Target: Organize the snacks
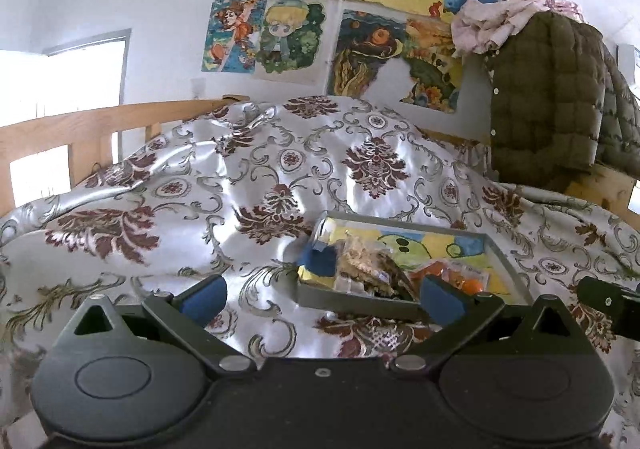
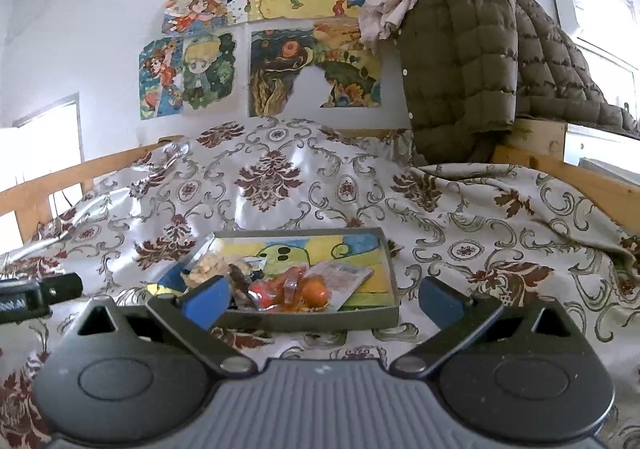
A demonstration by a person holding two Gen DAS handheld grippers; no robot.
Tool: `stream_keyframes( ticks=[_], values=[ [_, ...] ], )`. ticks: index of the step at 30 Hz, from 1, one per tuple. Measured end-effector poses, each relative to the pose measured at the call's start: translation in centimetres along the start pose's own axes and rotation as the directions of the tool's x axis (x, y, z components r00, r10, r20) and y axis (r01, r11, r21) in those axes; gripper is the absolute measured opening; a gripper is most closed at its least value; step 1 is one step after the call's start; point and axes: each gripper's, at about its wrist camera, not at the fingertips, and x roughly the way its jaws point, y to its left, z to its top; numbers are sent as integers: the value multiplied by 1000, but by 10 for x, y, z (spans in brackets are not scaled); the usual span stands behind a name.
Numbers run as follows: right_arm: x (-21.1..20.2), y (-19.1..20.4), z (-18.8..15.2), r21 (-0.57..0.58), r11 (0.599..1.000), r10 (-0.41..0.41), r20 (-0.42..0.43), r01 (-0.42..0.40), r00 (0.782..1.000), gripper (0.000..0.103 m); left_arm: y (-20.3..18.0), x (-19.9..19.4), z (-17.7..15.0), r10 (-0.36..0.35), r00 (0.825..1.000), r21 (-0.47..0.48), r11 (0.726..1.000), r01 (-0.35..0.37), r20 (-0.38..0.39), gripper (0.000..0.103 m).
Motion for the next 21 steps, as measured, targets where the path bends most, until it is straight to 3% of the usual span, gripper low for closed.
stream_keyframes(
  ticks=[11,21],
  values=[
    [-29,15,-21,-15,1000,-4,-36,3,999,103,2,-21,-20,24,998,60,998,-20,-66,102],
    [-43,18,-31,6,999,-32,-61,33,998,103,2,-33,-29,26,996,97,995,-18,-80,102]
  ],
)
